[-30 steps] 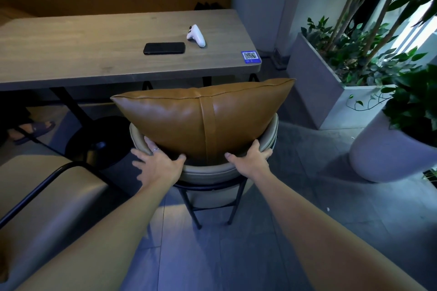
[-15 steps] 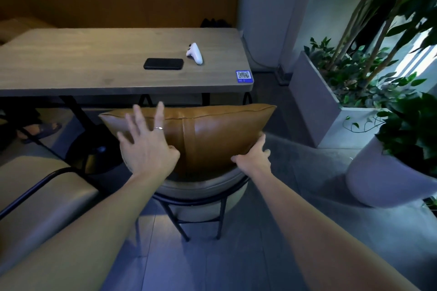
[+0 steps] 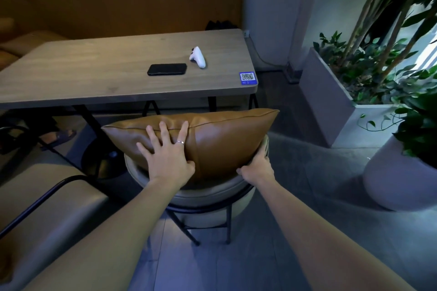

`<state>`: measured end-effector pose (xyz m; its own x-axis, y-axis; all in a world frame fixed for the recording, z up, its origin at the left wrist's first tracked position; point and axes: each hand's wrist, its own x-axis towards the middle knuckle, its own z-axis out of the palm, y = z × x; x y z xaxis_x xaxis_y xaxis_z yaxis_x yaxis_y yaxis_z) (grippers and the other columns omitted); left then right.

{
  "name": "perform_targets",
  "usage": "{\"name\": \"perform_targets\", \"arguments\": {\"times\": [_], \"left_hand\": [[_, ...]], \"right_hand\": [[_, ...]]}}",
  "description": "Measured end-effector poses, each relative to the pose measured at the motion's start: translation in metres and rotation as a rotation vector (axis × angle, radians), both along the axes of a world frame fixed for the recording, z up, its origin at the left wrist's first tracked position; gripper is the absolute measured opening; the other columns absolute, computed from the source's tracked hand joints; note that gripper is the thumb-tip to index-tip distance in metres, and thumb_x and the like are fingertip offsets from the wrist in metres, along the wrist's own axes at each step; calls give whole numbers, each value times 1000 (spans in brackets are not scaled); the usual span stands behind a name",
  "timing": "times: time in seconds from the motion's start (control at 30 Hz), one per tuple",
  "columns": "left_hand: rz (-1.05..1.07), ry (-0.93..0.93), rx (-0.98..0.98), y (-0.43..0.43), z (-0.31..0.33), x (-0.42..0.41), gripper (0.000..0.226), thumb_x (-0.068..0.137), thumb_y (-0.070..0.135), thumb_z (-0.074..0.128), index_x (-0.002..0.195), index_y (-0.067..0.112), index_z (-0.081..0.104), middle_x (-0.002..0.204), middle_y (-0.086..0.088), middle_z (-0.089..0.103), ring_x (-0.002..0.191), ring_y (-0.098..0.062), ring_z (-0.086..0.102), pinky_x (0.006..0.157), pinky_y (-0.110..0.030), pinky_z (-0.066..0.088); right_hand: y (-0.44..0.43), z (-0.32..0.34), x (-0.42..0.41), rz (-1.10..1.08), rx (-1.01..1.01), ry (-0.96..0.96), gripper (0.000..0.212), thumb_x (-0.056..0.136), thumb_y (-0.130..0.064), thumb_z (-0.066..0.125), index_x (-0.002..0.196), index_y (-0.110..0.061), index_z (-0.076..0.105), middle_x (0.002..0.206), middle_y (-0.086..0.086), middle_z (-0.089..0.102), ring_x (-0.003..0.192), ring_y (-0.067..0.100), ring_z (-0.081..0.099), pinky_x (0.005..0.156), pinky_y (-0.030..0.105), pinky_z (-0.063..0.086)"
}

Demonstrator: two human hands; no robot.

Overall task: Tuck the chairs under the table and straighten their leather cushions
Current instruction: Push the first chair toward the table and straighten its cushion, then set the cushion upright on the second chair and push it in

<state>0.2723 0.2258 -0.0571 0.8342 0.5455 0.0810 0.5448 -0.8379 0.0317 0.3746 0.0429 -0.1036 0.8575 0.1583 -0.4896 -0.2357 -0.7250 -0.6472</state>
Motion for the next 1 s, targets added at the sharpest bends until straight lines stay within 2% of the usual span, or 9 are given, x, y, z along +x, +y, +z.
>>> {"name": "perform_targets", "arguments": {"times": [0.1, 0.2, 0.37, 0.47, 0.53, 0.63, 0.77, 0.87, 1.0], "left_hand": [[-13, 5, 2, 0, -2, -8, 102, 82, 50, 63, 156, 41, -8, 166, -16, -6, 148, -47, -13, 114, -72, 4], [-23, 20, -29, 3, 5, -12, 103, 82, 48, 64, 155, 42, -8, 166, -14, -5, 149, -46, -12, 114, -70, 5], [-88, 33, -85, 2, 31, -33, 97, 86, 37, 63, 157, 41, -4, 167, -12, -1, 151, -40, -8, 116, -66, 8], [-123, 54, -55, 0, 50, -57, 90, 90, 34, 60, 158, 39, 1, 167, -12, 0, 152, -37, -6, 118, -64, 8], [-130, 70, -51, 3, 65, -74, 83, 92, 34, 57, 158, 36, 8, 167, -12, 4, 152, -36, -2, 118, -61, 9], [-109, 70, -55, 17, 94, -101, 75, 92, 34, 53, 158, 29, 16, 164, -13, 17, 152, -35, 8, 118, -59, 13], [-61, 20, -50, 53, 131, -149, 66, 95, 34, 45, 157, 23, 24, 159, -11, 31, 149, -35, 19, 117, -57, 20], [-17, -6, -28, 84, 160, -192, 65, 97, 39, 41, 157, 23, 24, 160, -10, 30, 149, -34, 21, 117, -54, 21], [10, -117, 43, 133, 207, -273, 59, 97, 42, 38, 152, 22, 37, 154, -7, 42, 144, -29, 33, 115, -49, 27]], "right_hand": [[0, 2, -6, 11, 2, 0, 116, 91, -23, 73, 162, -27, -18, 171, 18, 11, 142, 46, 43, 111, 49, 44], [-1, 6, -17, 39, 6, -11, 105, 93, -26, 72, 163, -22, -6, 169, 18, 13, 141, 46, 43, 109, 49, 44], [-1, 27, -41, 127, -55, -30, 100, 99, -33, 64, 163, -15, -11, 173, 14, 3, 145, 44, 39, 110, 47, 42], [6, 52, -59, 174, -115, -77, 90, 101, -37, 58, 163, -11, -1, 168, 17, 16, 140, 44, 43, 104, 48, 45], [13, 71, -73, 236, -169, -127, 72, 101, -38, 54, 157, -10, 19, 155, 20, 33, 132, 44, 48, 96, 47, 47], [34, 107, -99, 324, -201, -233, 43, 101, -37, 51, 134, -12, 40, 132, 18, 51, 118, 42, 57, 90, 46, 50], [72, 153, -146, 428, -196, -438, 44, 102, -40, 50, 136, -14, 46, 124, 13, 59, 111, 38, 63, 92, 51, 55], [103, 185, -186, 482, -173, -631, 43, 102, -40, 50, 135, -14, 52, 128, 12, 62, 114, 34, 63, 94, 51, 54], [155, 231, -250, 546, -95, -883, 52, 103, -41, 50, 147, -14, 49, 149, 11, 54, 135, 30, 52, 106, 49, 46]]}}
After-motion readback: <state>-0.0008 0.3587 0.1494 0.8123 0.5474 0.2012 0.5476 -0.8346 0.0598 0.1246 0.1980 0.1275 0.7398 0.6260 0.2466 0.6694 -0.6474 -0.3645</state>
